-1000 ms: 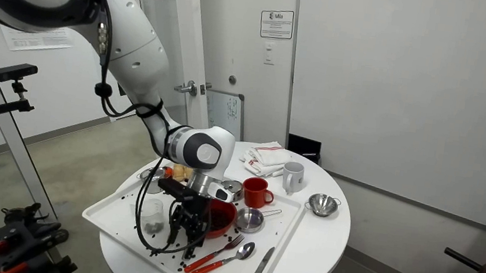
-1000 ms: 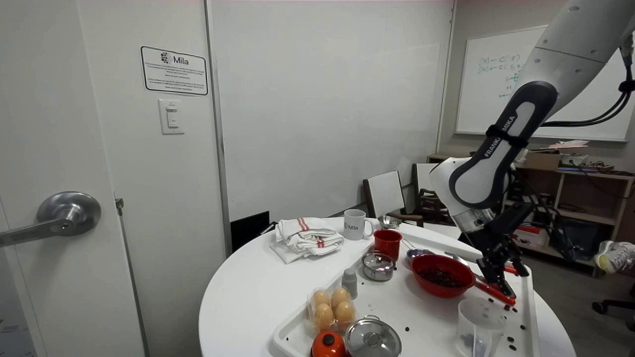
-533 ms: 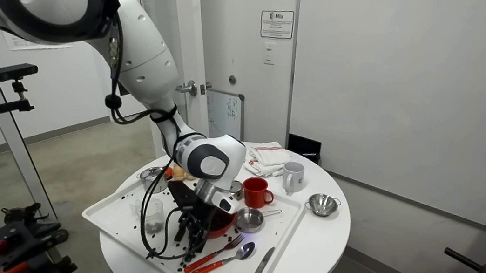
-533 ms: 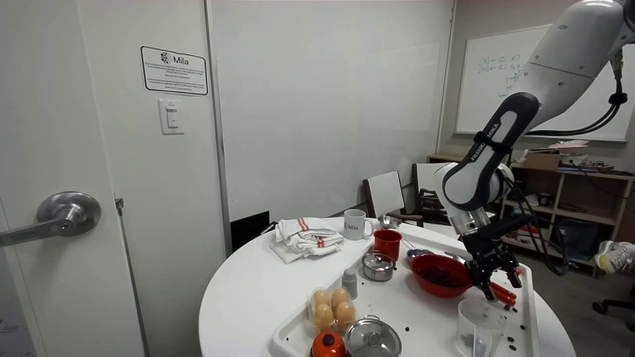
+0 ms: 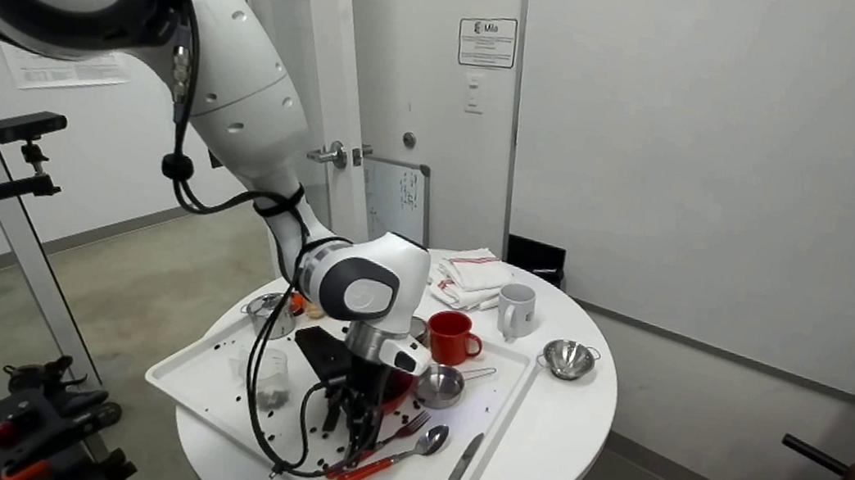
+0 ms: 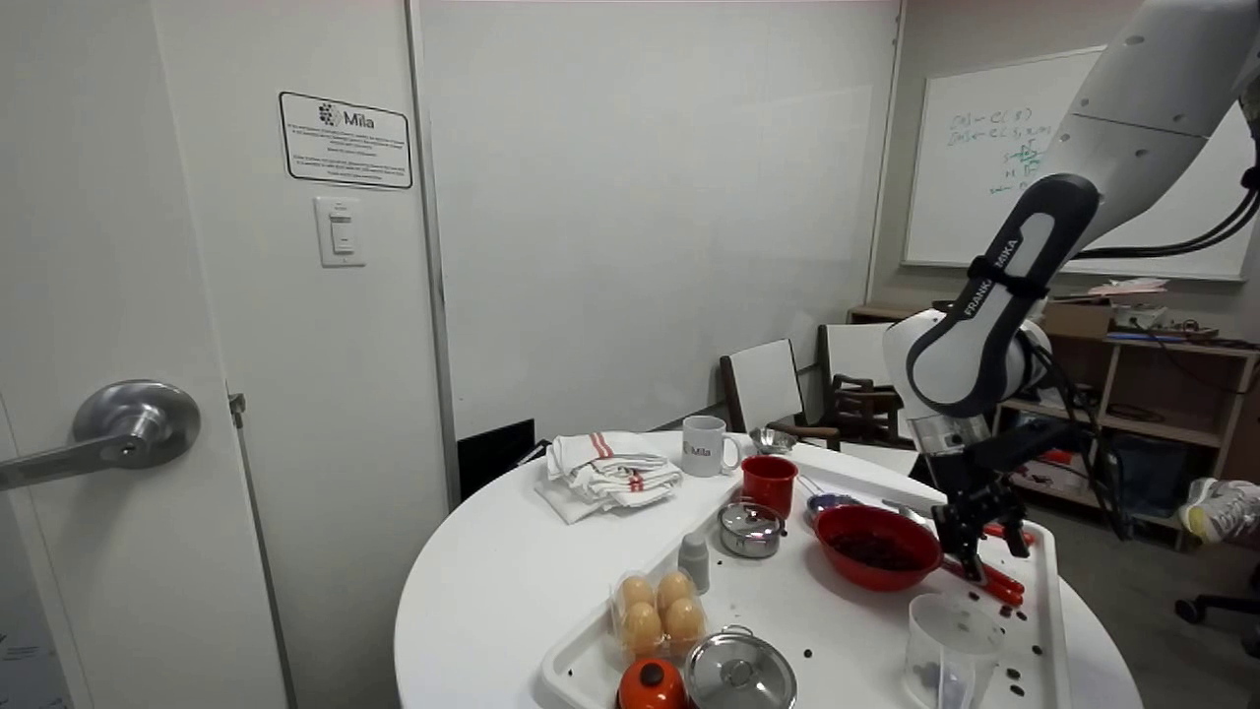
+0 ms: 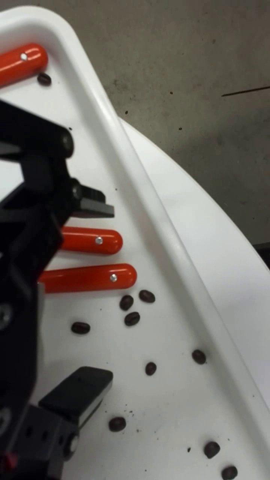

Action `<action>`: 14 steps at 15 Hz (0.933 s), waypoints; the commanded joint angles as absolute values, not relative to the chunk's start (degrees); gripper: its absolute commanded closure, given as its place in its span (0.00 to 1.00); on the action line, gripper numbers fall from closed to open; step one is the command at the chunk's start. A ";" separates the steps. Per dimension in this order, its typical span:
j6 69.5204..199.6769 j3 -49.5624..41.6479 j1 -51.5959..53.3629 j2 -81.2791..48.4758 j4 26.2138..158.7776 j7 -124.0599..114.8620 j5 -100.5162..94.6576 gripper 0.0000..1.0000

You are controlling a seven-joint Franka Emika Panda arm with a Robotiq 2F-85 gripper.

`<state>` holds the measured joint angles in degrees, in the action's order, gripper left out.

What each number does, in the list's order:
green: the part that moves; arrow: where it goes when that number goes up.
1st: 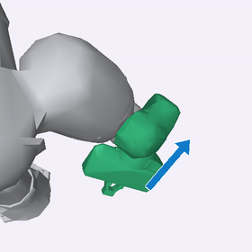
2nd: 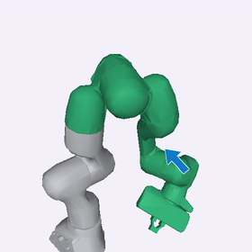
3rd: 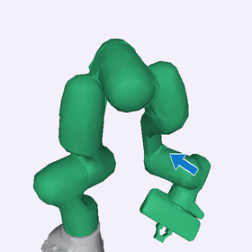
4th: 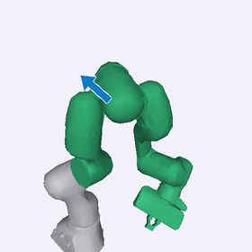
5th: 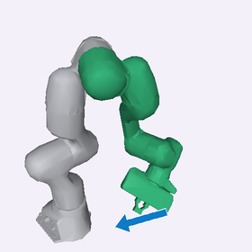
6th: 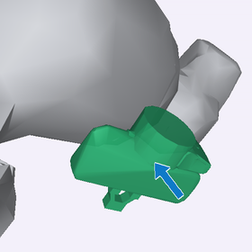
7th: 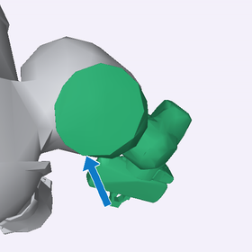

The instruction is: Use the fork to mix the contents in the bowl

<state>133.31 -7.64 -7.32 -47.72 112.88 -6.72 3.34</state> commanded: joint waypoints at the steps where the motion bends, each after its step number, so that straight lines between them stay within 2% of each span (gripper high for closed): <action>1: 133.16 -7.63 -7.36 -47.88 112.63 -6.73 3.34 0.00; 9: 137.02 -5.47 -8.10 -48.10 112.46 -10.73 10.80 0.00; 14: 138.33 -7.33 -6.26 -48.72 112.86 -9.20 6.48 0.00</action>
